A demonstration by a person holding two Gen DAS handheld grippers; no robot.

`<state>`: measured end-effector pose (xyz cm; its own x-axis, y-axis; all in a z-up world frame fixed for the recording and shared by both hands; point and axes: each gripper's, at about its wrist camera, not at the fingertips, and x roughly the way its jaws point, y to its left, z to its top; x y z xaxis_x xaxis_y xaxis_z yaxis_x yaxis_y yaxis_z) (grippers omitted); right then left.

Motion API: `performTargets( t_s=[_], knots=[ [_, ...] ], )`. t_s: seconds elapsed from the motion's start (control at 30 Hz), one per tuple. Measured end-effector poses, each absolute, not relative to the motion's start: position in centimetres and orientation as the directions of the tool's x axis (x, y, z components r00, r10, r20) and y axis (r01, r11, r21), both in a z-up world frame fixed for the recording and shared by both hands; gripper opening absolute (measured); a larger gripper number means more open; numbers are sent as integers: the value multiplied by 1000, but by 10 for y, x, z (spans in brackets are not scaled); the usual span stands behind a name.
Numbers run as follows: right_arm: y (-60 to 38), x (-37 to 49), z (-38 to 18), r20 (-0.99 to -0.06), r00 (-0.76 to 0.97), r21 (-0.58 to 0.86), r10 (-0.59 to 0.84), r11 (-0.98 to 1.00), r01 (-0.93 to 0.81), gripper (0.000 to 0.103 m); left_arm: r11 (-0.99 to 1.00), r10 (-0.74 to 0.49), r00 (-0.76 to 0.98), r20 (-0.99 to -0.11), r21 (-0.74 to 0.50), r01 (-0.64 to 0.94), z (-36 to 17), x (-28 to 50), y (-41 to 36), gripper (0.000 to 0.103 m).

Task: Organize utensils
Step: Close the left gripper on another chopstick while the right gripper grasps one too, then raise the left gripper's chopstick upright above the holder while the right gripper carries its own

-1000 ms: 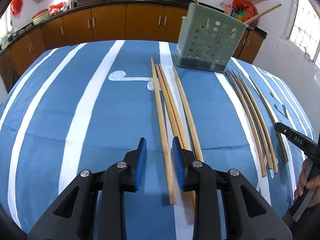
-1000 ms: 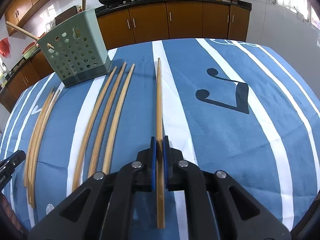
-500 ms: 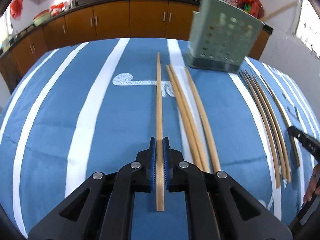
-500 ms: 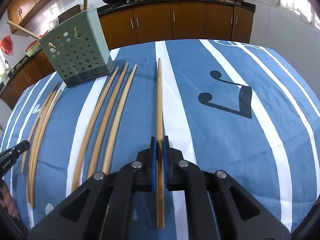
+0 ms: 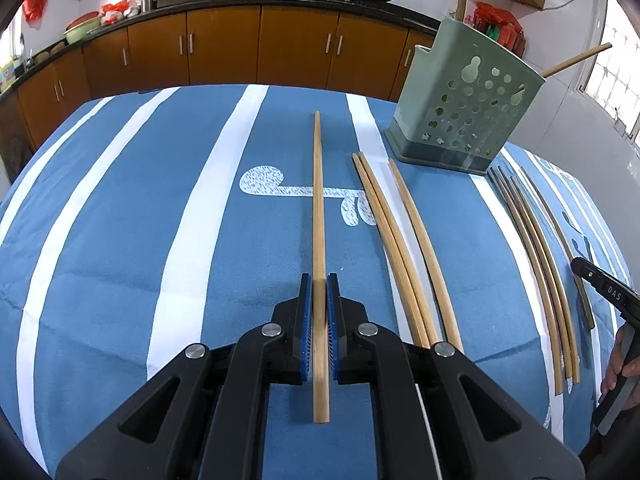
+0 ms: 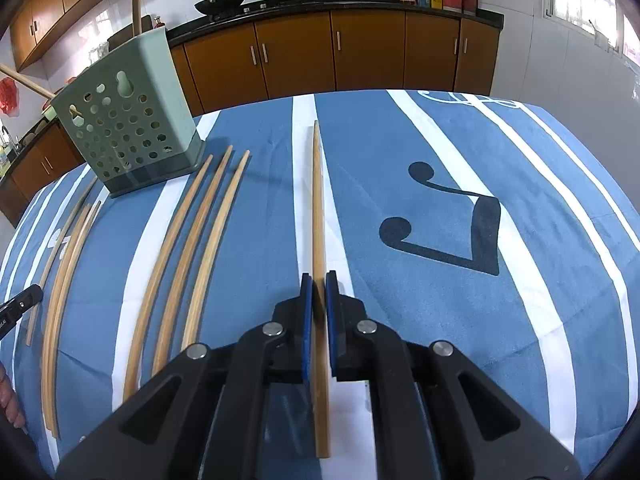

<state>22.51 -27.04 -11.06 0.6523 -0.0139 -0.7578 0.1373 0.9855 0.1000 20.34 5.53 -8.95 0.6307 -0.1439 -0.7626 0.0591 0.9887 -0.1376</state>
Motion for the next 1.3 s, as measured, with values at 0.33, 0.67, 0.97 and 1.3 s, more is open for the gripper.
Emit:
performTargets(
  t_s=[0.33, 0.67, 0.97, 1.3],
  knots=[
    [-269, 224, -111, -758, 652, 94, -18, 986, 136, 9, 991, -130, 631, -765, -119, 59, -90, 203, 53, 8],
    [-268, 217, -111, -759, 651, 90, -18, 987, 133, 9, 994, -110, 632, -767, -92, 61, -90, 202, 50, 8],
    [-271, 217, -111, -758, 652, 104, -4, 987, 126, 8, 998, -61, 634, -771, -27, 63, -90, 202, 43, 8],
    [-280, 193, -77, -694, 720, 162, 27, 979, 120, 8, 997, -64, 643, -763, -15, 81, -75, 186, 47, 7]
  ],
)
